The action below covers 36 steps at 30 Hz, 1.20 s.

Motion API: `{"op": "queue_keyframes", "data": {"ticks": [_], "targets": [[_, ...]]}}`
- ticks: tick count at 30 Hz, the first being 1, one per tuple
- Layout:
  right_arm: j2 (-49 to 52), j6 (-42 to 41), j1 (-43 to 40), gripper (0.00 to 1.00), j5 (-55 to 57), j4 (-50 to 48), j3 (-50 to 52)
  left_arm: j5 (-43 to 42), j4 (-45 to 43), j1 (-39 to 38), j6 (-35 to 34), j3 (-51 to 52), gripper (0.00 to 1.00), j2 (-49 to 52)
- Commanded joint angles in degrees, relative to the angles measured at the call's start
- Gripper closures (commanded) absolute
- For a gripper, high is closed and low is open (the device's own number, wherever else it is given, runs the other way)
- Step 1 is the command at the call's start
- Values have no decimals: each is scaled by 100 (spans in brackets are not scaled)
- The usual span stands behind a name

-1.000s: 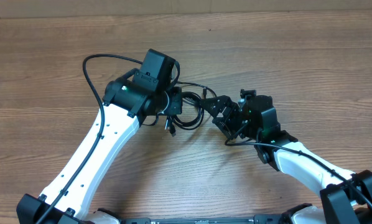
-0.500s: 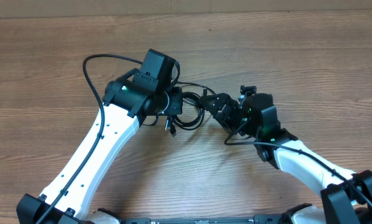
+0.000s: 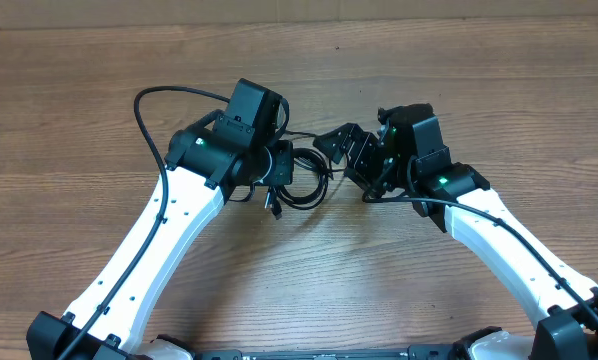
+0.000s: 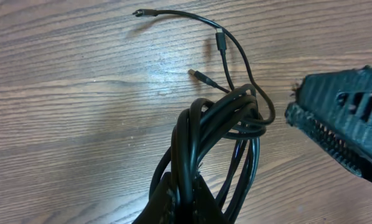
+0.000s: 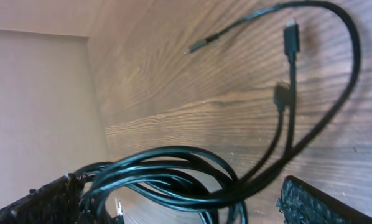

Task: Untangle cables

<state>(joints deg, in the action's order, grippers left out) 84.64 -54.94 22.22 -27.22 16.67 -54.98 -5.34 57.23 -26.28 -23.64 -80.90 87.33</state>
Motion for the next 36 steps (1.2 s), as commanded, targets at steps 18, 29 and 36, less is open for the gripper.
{"op": "queue_keyframes", "data": {"ticks": [18, 29, 36], "targets": [[-356, -566, -669, 3, -1209, 151, -133, -66, -98, 0, 2933, -111, 96, -142], [-352, -2732, -538, 37, -1176, 144, -133, -487, -577, 0, 3353, -111, 96, -142], [-339, -3453, -234, 30, -988, -400, -133, -525, -782, -17, 3556, -111, 96, -142]]}}
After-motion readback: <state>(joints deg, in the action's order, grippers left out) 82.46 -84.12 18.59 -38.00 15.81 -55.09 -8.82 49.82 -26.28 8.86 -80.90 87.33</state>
